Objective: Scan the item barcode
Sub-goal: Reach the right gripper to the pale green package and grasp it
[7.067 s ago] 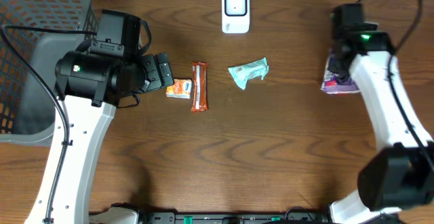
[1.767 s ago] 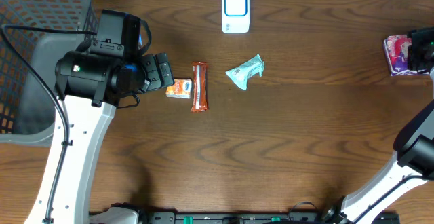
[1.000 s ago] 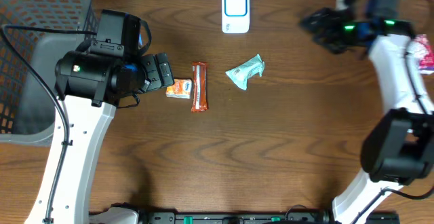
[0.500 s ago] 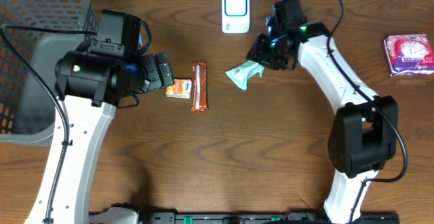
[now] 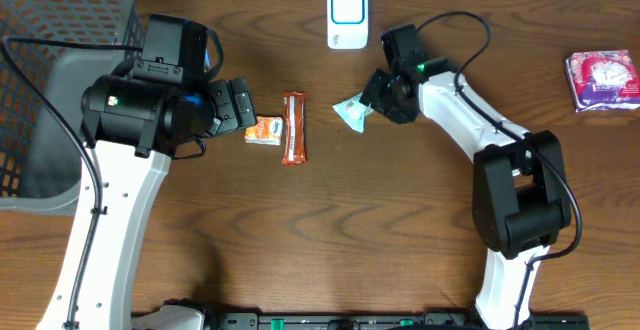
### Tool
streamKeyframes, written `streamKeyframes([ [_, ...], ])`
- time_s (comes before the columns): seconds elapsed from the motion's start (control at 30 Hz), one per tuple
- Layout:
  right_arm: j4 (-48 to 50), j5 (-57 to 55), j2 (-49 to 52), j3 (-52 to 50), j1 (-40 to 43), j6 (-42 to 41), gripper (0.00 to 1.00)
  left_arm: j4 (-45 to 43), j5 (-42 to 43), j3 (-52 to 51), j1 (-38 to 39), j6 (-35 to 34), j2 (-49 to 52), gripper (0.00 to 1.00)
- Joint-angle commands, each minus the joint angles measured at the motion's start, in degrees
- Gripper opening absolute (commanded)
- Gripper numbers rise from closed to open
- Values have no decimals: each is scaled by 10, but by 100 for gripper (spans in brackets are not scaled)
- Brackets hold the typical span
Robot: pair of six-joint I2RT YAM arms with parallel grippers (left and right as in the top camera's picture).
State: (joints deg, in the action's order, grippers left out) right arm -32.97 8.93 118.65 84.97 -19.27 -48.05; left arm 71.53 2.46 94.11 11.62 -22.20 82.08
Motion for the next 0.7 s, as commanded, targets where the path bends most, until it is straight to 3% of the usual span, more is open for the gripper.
streamKeyframes([
  [0.0,35,-9,6,-32,-3,-28,51,0,-3,7,-2,5,-1,98],
  [0.1,78,-9,6,-56,-3,-27,50,0,-3,7,-2,5,-1,98],
  [0.17,97,-5,6,-67,-3,-27,43,0,-3,7,-2,5,-1,98],
  [0.27,106,13,6,-70,-3,-12,19,0,-3,7,-2,5,-1,98],
  [0.37,107,21,6,-70,-3,-9,1,0,-3,7,-2,5,-1,98],
  [0.53,94,47,3,-55,-3,63,1,0,-3,7,-2,5,-1,98],
  [0.67,12,4,-12,-12,-4,127,1,0,-3,7,-2,5,-1,98],
])
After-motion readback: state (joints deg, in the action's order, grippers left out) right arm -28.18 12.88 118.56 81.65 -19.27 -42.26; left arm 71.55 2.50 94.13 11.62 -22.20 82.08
